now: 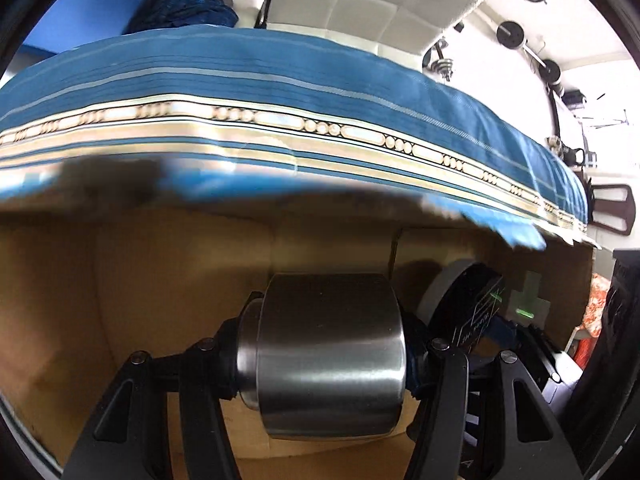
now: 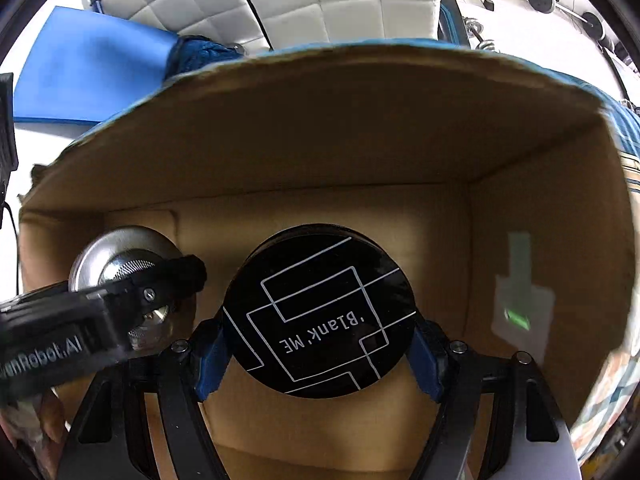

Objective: Organize rigid objects
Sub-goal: 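Carry the steel cylinder and black tin into the box with both tools, then open both tools to release the items and lift out of the box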

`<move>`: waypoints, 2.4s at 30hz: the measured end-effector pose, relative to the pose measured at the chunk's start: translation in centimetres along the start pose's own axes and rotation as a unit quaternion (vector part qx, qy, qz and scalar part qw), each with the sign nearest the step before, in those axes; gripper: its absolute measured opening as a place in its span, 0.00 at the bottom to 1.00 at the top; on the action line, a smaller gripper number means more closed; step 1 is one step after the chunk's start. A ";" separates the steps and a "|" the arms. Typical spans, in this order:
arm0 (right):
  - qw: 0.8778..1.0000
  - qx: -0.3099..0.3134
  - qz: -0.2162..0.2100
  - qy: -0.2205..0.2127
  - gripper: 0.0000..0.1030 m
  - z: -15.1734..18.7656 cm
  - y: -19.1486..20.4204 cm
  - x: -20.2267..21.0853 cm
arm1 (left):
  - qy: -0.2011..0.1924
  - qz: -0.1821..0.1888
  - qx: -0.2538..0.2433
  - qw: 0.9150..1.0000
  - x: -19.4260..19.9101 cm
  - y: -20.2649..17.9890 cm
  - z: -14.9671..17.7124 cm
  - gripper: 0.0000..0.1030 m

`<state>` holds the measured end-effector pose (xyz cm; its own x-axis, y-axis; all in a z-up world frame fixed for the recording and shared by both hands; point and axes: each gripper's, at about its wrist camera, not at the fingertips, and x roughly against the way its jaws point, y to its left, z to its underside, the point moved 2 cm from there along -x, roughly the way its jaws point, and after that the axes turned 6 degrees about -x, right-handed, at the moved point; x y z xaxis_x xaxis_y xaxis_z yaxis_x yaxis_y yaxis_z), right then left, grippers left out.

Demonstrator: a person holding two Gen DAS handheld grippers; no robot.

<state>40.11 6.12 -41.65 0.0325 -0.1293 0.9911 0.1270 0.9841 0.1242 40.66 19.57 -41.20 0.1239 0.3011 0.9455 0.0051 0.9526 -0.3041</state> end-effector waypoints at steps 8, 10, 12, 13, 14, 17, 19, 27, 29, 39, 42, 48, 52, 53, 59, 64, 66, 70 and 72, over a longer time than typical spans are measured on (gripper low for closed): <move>1.000 -0.004 0.013 0.006 0.77 -0.7 -0.2 -1.3 | 0.002 -0.002 -0.012 1.000 0.2 -0.4 -0.6 0.57; 1.000 -0.007 0.011 0.011 0.78 -0.9 -0.3 -1.3 | 0.007 -0.004 -0.008 1.000 0.6 -0.3 -0.6 0.64; 1.000 -0.010 0.007 0.021 0.79 -1.0 -0.4 -1.4 | 0.004 -0.001 -0.006 1.000 1.3 -0.2 -0.5 0.67; 1.000 -0.010 0.005 0.024 0.79 -0.9 -0.4 -1.2 | 0.004 -0.003 -0.005 1.000 1.4 0.0 -0.9 0.70; 1.000 -0.010 0.004 0.026 0.80 -0.7 -0.4 -1.0 | 0.006 -0.004 -0.002 1.000 1.7 0.1 -0.7 0.72; 1.000 -0.006 0.008 0.024 0.83 0.0 -0.3 -0.2 | 0.006 -0.006 0.001 1.000 3.1 0.2 0.1 0.74; 1.000 -0.001 0.011 0.025 0.86 0.8 -0.1 0.4 | -0.002 -0.013 0.000 1.000 4.2 0.3 0.9 0.80; 0.999 0.032 0.038 0.011 0.92 4.4 1.0 4.3 | -0.026 -0.027 -0.006 0.999 7.5 0.3 3.3 0.81; 0.999 0.036 0.041 0.005 0.96 5.3 1.0 5.1 | -0.037 -0.035 -0.009 0.999 8.4 0.2 4.4 0.83; 0.997 0.054 0.046 -0.025 1.00 12.2 1.5 8.9 | -0.081 -0.089 -0.025 0.992 10.6 -1.1 10.8 1.00; 0.996 0.061 0.047 -0.035 1.00 14.4 1.2 10.7 | -0.103 -0.100 -0.029 0.989 11.9 -1.5 12.8 1.00; 0.997 0.055 0.026 -0.045 1.00 17.9 0.4 13.5 | -0.136 -0.086 -0.025 0.987 14.7 -2.5 17.2 1.00; 0.997 0.053 0.014 -0.062 1.00 20.0 0.1 15.8 | -0.153 -0.087 -0.027 0.984 16.3 -3.4 19.5 1.00; 0.996 0.053 0.011 -0.066 1.00 20.4 0.1 16.5 | -0.156 -0.088 -0.027 0.983 16.9 -3.5 20.1 1.00; 0.994 0.054 -0.009 -0.095 1.00 22.5 -0.7 20.5 | -0.172 -0.098 -0.045 0.979 18.9 -6.0 22.6 1.00; 0.992 0.063 -0.018 -0.109 1.00 23.2 -1.3 22.8 | -0.182 -0.099 -0.049 0.977 19.8 -7.9 23.7 1.00; 0.991 0.064 -0.025 -0.112 1.00 23.2 -2.0 23.5 | -0.186 -0.099 -0.050 0.976 20.0 -8.9 23.8 1.00; 0.991 0.055 -0.035 -0.118 1.00 22.9 -4.5 24.8 | -0.194 -0.105 -0.062 0.973 20.0 -11.3 23.8 1.00; 0.991 0.043 -0.037 -0.119 1.00 22.7 -6.6 25.3 | -0.198 -0.102 -0.064 0.973 19.8 -13.0 23.5 1.00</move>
<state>17.63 -0.89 -16.31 -0.2095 -0.1787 0.9613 0.0340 0.9812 0.1898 19.77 14.14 -15.76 -0.2853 0.1237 0.9504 0.1166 0.9888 -0.0937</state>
